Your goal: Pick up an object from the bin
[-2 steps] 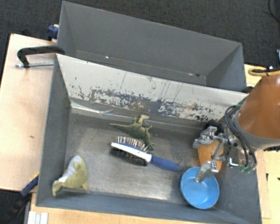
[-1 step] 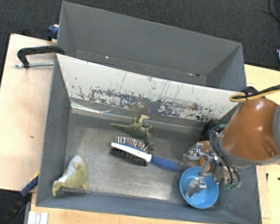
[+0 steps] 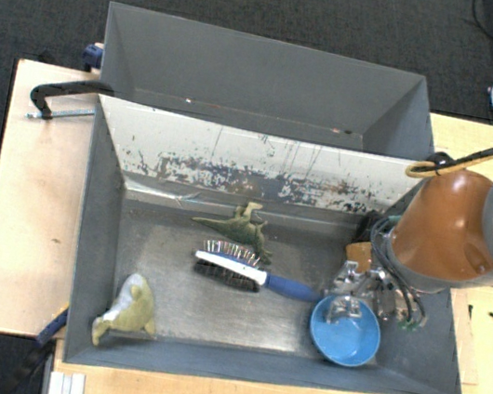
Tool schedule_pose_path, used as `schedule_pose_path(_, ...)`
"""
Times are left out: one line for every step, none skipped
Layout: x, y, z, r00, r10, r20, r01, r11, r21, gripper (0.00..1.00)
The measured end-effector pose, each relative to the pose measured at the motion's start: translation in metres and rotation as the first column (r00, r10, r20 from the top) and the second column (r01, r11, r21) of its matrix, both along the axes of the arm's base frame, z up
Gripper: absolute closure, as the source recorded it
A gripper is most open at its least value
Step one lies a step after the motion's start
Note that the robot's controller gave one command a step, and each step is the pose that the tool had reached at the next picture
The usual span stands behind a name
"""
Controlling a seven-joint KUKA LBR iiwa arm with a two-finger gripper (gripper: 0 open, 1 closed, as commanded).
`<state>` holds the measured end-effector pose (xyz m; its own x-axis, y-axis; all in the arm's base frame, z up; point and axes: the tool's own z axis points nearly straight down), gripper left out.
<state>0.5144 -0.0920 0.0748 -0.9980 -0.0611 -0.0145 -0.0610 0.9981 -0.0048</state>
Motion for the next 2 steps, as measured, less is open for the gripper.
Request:
schedule_pose_path(0.003, -0.004, 0.101, 0.995, 0.104, -0.001, -0.104, 0.995, 0.0, 1.0)
schedule_pose_path(0.0, -0.006, 0.165, 0.994, 0.106, -0.002, -0.106, 0.994, 0.001, 1.0)
